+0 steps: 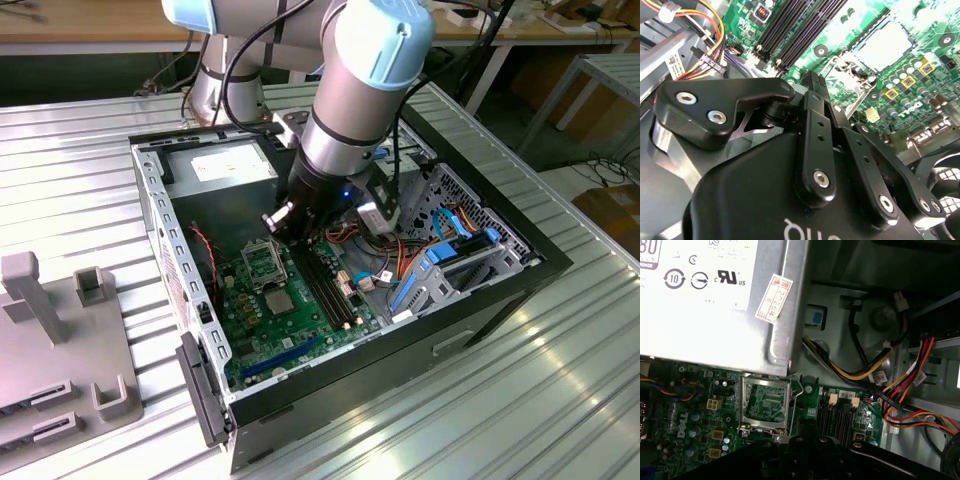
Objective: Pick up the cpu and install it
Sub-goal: 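Close the cpu cover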
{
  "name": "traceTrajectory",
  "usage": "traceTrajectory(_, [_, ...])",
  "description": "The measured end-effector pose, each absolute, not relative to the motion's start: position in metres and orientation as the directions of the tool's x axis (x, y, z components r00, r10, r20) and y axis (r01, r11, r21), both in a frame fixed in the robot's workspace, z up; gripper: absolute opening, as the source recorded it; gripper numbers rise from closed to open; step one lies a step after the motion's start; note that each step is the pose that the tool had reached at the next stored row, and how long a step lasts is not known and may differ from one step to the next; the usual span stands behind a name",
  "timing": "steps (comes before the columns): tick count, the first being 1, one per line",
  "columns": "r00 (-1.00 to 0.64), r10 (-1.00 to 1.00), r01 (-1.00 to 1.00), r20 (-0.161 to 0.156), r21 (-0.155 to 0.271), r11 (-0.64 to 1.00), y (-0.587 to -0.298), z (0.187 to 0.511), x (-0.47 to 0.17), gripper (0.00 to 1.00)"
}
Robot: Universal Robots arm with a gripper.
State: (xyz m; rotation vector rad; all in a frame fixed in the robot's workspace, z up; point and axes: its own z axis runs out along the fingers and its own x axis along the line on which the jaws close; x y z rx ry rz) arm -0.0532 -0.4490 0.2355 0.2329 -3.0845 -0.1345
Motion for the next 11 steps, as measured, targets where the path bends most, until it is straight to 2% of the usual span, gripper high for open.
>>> traceTrajectory(11, [-0.979, -0.201, -0.197, 0.037, 0.101, 0.975, -0.4432, 0.2303, -0.0519, 0.11])
